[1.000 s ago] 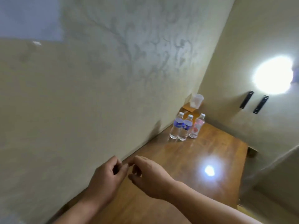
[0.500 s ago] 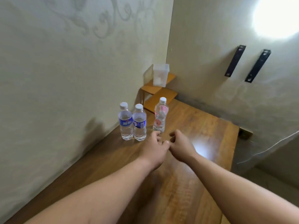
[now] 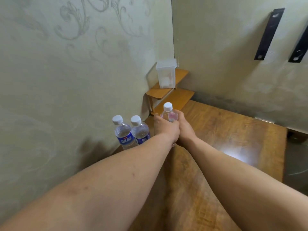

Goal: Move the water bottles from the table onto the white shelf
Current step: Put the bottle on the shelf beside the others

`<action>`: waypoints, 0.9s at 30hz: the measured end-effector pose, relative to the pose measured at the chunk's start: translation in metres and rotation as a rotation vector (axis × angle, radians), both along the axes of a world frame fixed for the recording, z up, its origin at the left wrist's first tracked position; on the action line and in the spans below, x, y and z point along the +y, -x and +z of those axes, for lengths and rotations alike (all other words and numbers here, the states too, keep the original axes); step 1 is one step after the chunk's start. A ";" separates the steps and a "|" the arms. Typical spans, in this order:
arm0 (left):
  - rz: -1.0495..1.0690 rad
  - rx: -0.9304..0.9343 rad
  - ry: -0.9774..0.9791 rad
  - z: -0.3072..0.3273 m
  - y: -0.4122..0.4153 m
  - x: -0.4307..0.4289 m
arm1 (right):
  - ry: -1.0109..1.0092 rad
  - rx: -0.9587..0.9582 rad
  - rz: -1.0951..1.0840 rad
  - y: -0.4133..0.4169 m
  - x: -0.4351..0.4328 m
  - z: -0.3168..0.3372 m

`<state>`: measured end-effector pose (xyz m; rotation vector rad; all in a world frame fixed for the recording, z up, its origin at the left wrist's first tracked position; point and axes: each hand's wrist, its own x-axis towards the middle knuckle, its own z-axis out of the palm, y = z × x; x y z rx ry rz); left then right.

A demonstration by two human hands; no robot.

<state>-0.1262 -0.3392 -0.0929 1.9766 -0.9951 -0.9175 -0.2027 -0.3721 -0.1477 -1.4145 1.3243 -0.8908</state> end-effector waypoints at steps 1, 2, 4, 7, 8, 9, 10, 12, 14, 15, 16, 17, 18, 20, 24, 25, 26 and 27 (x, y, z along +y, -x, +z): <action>-0.014 0.015 0.011 0.000 -0.002 0.002 | 0.037 0.028 -0.006 0.000 0.003 0.000; -0.042 0.028 0.014 0.002 -0.004 0.008 | 0.072 0.058 -0.021 0.001 0.009 0.000; -0.121 0.041 0.006 0.006 -0.009 0.028 | 0.113 0.065 -0.055 0.005 0.030 0.004; -0.267 0.100 0.027 0.016 -0.023 0.072 | 0.147 0.044 -0.070 0.016 0.075 0.017; -0.311 0.129 0.039 0.021 -0.028 0.090 | 0.158 0.059 -0.065 0.020 0.093 0.024; -0.350 0.151 0.057 0.026 -0.035 0.110 | 0.168 0.074 -0.058 0.024 0.112 0.032; -0.386 0.154 0.065 0.028 -0.043 0.129 | 0.170 0.089 -0.050 0.025 0.133 0.042; -0.455 0.167 0.085 0.032 -0.062 0.171 | 0.160 0.116 -0.047 0.016 0.178 0.064; -0.526 0.150 0.121 0.036 -0.088 0.217 | 0.153 0.123 -0.043 -0.004 0.224 0.088; -0.554 0.137 0.154 0.041 -0.103 0.242 | 0.153 0.122 -0.034 -0.018 0.248 0.100; -0.559 0.122 0.186 0.050 -0.119 0.268 | 0.158 0.130 -0.015 -0.037 0.272 0.112; -0.532 0.109 0.216 0.060 -0.138 0.294 | 0.168 0.139 0.005 -0.059 0.296 0.123; -0.495 0.093 0.258 0.074 -0.159 0.320 | 0.185 0.141 0.029 -0.084 0.320 0.134; -0.411 0.036 0.349 0.099 -0.209 0.373 | 0.222 0.135 0.076 -0.143 0.366 0.156; -0.274 -0.093 0.384 0.134 -0.331 0.482 | 0.296 0.146 0.216 -0.271 0.462 0.196; -0.223 -0.136 0.396 0.140 -0.360 0.513 | 0.305 0.142 0.268 -0.302 0.487 0.205; -0.160 -0.186 0.388 0.147 -0.388 0.545 | 0.306 0.141 0.329 -0.332 0.511 0.213; -0.097 -0.225 0.379 0.149 -0.415 0.576 | 0.301 0.145 0.393 -0.360 0.536 0.219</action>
